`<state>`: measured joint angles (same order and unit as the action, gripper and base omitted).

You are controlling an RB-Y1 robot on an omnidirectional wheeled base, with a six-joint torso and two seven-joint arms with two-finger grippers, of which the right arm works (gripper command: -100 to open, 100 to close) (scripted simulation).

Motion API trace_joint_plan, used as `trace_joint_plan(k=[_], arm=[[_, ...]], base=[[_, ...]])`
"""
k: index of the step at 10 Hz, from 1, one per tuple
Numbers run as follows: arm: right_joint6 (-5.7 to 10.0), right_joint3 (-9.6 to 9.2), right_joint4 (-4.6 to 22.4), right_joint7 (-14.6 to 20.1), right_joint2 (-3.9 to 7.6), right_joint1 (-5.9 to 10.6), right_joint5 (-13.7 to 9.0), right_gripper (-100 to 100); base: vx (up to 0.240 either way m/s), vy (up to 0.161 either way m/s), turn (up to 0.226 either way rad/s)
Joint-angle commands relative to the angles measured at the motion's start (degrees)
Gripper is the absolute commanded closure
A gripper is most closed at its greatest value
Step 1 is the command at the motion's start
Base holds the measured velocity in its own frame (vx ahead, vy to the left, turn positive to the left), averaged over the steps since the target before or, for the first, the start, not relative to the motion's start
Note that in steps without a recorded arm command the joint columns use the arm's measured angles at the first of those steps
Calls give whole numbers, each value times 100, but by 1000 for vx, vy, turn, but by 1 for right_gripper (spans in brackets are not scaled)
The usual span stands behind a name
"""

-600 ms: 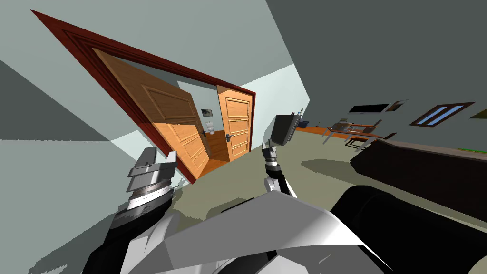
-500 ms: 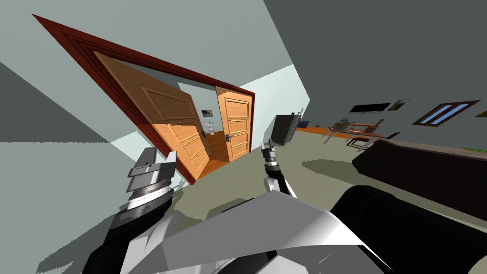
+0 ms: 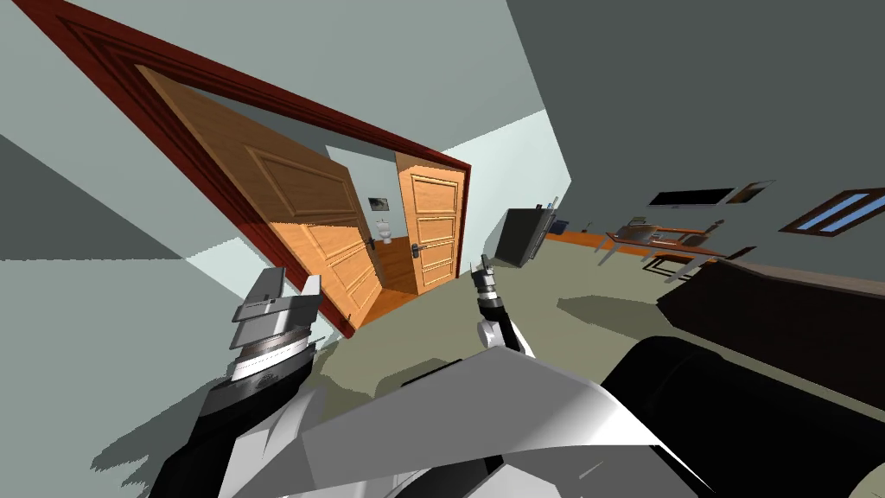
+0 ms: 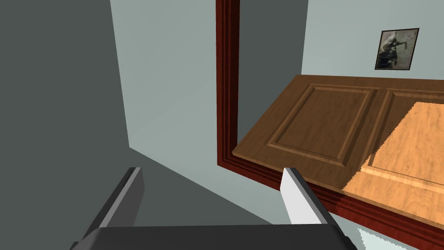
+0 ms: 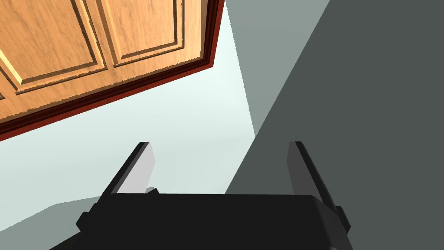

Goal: Push the door open

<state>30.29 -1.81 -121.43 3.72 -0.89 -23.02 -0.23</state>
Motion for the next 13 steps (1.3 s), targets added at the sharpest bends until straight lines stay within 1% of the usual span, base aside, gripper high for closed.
trace_joint_plan(k=[1,2,3,7,13], arm=[[-20,-11,202,-8,45,85,12,-100],[-44,-11,302,-10,68,142,17,-100],[-91,-12,502,-14,114,256,26,-100],[-201,-13,967,-23,197,521,49,-100],[-387,-16,1753,-39,292,970,88,-100]], base=[[130,-12,45],[120,-7,49],[132,-17,69],[113,2,52],[99,-13,53]])
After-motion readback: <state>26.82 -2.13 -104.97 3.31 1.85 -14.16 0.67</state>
